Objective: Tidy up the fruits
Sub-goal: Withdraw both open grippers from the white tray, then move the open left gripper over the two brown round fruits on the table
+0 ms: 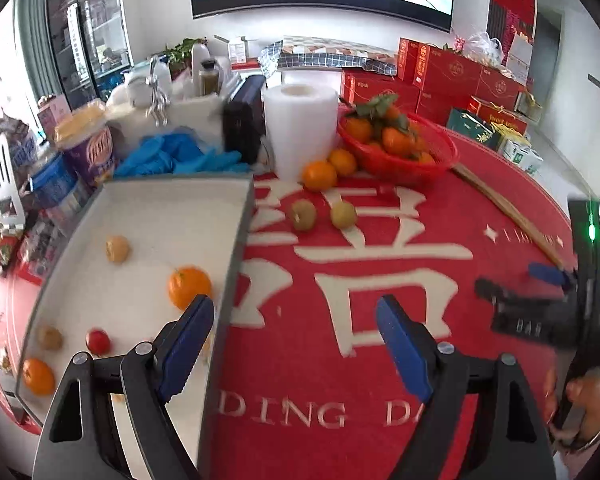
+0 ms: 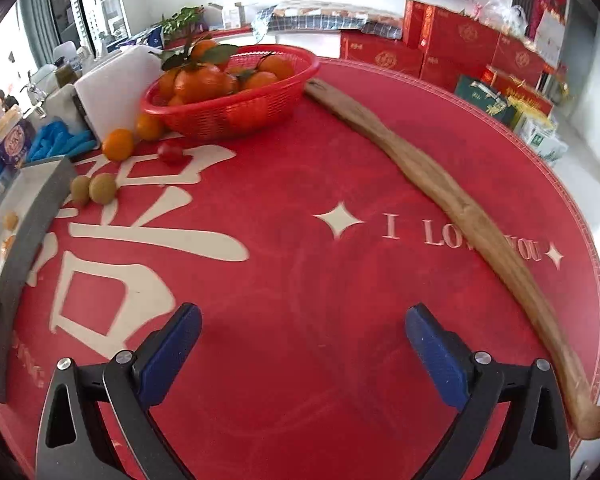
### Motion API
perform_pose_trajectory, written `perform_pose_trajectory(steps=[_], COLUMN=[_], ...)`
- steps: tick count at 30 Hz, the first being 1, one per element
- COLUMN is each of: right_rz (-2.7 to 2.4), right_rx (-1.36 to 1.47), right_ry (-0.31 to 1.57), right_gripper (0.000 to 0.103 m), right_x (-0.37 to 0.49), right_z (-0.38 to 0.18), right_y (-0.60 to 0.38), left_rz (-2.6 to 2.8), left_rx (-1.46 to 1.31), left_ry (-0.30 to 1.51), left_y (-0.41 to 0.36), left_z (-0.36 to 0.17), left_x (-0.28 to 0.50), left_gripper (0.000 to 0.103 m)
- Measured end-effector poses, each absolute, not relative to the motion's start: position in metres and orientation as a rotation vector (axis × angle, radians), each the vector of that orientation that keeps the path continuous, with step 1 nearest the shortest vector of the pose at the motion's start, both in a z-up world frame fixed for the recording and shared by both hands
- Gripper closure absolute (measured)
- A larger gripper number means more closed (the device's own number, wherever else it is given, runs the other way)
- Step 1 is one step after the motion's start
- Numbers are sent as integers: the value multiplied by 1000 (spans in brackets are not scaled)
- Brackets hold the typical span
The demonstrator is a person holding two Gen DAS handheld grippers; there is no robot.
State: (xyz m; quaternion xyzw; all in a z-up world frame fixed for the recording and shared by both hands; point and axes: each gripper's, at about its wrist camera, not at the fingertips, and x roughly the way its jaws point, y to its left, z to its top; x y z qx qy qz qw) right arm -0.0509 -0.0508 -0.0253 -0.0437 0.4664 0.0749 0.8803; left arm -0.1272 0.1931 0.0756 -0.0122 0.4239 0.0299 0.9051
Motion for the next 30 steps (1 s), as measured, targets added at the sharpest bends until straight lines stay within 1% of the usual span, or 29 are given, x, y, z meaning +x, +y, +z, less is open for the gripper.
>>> perform_pose_trajectory(steps=[5, 10, 16, 19, 20, 21, 22, 23, 30], right_rz=[160, 165, 167, 168, 168, 168, 168, 169, 169], right_rx=[-100, -101, -100, -100, -100, -100, -100, -99, -99], right_ry=[926, 925, 926, 926, 926, 926, 926, 926, 925], right_gripper=[0, 0, 0, 0, 0, 0, 0, 0, 0], right_x=[-56, -53, -55, -55, -55, -55, -55, -55, -55], right_z=[-25, -27, -28, -28, -28, -28, -28, -28, -27], right_y=[-50, -50, -49, -48, -48, -48, -48, -48, -48], left_rz=[32, 89, 184, 202, 201, 207, 184, 173, 94], left_rx=[-14, 20, 7, -72, -91, -94, -100, -82, -64], left_ry=[899, 935, 995, 993, 993, 986, 977, 977, 954], left_y=[179, 160, 164, 174, 175, 175, 173, 169, 139], left_z=[75, 51, 21, 16, 17, 19, 21, 23, 27], left_x=[-87, -37, 5, 10, 9, 7, 4, 0, -57], left_gripper=[17, 17, 17, 18, 23, 30, 48, 49, 49])
